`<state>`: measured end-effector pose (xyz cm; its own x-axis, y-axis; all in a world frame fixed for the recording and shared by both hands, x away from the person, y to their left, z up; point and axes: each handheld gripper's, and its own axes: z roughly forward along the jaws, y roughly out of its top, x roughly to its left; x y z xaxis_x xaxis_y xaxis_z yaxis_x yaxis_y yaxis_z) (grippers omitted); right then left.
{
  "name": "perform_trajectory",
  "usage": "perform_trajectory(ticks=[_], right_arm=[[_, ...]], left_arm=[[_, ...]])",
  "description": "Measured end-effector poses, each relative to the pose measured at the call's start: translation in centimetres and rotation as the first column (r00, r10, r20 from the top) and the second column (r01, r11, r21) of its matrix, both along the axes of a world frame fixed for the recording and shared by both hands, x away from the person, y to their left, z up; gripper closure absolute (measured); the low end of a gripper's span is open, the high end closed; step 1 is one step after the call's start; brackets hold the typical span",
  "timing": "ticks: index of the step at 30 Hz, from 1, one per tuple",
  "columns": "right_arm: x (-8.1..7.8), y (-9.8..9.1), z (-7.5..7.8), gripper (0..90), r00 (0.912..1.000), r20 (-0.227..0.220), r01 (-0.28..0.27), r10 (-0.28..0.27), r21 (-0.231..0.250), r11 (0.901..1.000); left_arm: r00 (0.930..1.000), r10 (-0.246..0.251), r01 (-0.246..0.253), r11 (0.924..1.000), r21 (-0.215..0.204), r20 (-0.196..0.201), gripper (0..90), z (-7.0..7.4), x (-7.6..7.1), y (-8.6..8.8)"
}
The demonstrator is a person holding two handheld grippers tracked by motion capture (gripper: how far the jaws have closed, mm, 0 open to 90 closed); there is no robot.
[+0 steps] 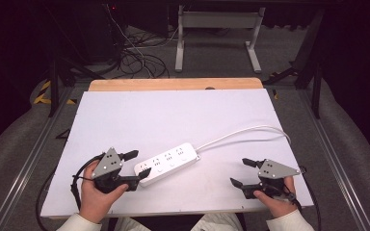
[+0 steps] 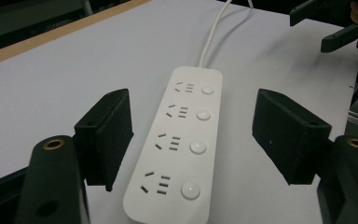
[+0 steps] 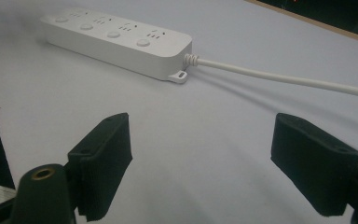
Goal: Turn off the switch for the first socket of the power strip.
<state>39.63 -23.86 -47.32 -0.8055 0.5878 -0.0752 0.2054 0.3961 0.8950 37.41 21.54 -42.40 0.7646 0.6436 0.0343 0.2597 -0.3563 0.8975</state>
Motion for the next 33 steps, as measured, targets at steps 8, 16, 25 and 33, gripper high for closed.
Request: perform_trajectory(ticks=[8,16,25,33], right_arm=[[0.0,0.0,0.0,20.5,1.0,-0.002,-0.002,0.002,0.0,1.0],[0.0,0.0,0.0,20.5,1.0,-0.002,-0.004,0.004,0.002,1.0],[0.0,0.0,-0.1,20.5,1.0,-0.004,-0.005,0.005,0.002,1.0],[0.1,0.0,-0.1,20.4,0.9999,-0.007,-0.008,0.008,0.0,1.0]], left_arm=[[0.9991,-0.038,0.038,0.9993,0.005,-0.017,32.7,0.5,1.3,-2.2],[0.9978,-0.064,0.064,0.9978,0.014,-0.017,33.6,0.6,2.2,-4.1],[0.9965,-0.078,0.079,0.9967,0.017,-0.03,33.9,0.5,3.1,-5.5],[0.9948,-0.092,0.093,0.9954,0.023,-0.043,35.1,0.2,4.0,-6.9]])
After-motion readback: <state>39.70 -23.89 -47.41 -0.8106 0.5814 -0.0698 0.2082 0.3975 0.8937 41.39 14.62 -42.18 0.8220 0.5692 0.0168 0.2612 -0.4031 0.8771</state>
